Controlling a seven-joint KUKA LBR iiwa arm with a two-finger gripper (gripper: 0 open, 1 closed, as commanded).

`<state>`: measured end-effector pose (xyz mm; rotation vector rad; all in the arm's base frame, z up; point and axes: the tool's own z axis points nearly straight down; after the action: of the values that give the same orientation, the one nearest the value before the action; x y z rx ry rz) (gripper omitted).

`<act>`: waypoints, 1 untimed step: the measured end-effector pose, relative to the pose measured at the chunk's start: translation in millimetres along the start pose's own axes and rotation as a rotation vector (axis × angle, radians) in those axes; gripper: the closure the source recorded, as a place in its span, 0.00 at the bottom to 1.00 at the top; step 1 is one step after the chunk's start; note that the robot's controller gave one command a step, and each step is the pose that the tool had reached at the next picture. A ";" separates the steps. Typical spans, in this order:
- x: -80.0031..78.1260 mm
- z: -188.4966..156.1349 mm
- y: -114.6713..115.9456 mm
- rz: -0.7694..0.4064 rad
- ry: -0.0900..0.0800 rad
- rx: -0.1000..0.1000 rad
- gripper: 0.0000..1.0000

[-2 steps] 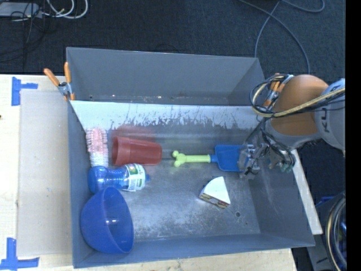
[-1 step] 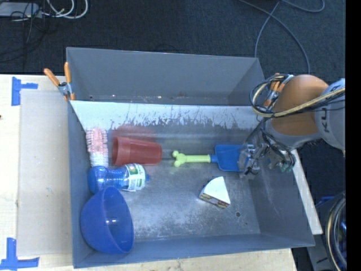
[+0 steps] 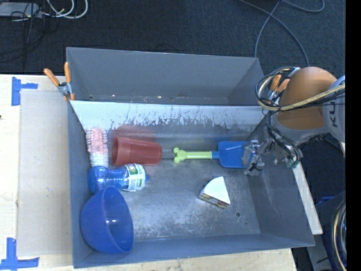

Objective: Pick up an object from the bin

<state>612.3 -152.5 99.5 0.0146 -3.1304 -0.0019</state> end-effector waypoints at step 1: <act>-0.8 -16.6 -0.1 0.001 -0.004 0.001 1.00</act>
Offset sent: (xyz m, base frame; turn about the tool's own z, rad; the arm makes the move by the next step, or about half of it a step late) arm 0.0009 0.0000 0.0646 0.0004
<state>613.3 -152.6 116.1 0.0138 -3.1340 -0.0009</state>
